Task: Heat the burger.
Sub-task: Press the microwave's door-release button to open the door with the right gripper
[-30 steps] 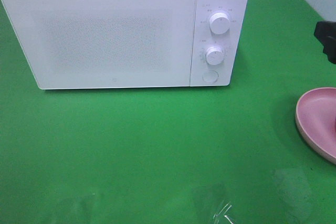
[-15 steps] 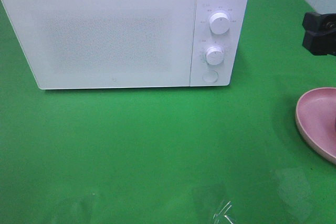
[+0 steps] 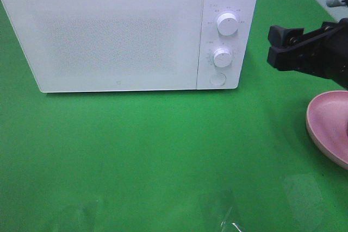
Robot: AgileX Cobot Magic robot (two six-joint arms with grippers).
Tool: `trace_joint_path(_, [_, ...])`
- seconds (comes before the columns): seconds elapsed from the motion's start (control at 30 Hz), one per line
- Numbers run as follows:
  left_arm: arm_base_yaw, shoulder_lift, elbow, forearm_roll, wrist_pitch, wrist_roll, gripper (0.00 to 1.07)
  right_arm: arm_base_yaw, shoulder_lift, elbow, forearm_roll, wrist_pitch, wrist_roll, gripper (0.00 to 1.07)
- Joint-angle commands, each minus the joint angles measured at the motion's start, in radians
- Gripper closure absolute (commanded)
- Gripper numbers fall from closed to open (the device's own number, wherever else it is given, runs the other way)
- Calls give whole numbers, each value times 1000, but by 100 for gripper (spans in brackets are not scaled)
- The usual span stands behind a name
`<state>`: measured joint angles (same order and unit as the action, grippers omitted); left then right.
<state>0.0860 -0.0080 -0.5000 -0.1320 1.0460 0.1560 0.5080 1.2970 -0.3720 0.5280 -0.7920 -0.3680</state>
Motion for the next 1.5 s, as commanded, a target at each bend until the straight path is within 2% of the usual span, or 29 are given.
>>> trace_joint_path(0.03, [-3,-25,3,-9,-10,-6,3,42,25,-1,55,-36,-14,33])
trace_joint_path(0.07, [-3,-25,3,-9,-10,-6,3,77,51,-1,83,-63,-17,33])
trace_joint_path(0.17, [-3,-25,3,-9,-10,-6,3,92,65,-1,96,-79,-21,33])
trace_joint_path(0.23, [-3,-25,3,-9,-10,-6,3,152,117,-1,169,-137,-41,33])
trace_joint_path(0.57, [-3,-25,3,-9,-10,-6,3,303,234,-1,338,-209,-47,33])
trace_joint_path(0.83, [-3,-25,3,-9,-10,-6,3,351,266,-2,392,-207,18,33])
trace_joint_path(1.07, [-3,-25,3,-9,-10,-6,3,351,266,-2,393,-202,244,39])
trace_joint_path(1.2, [-3,-25,3,-9,-10,-6,3,351,266,-2,393,-198,538,49])
trace_joint_path(1.3, [-3,-25,3,-9,-10,-6,3,351,266,-2,393,-198,577,50])
trace_joint_path(1.33, [-3,-25,3,-9,-10,-6,3,351,266,-2,393,-198,673,55])
trace_joint_path(1.37, [-3,-25,3,-9,-10,-6,3,351,266,-2,393,-198,673,55])
trace_joint_path(1.43, [-3,-25,3,-9,-10,-6,3,351,266,-2,391,-199,841,66])
trace_joint_path(1.5, [-3,-25,3,-9,-10,-6,3,351,266,-2,391,-199,882,69])
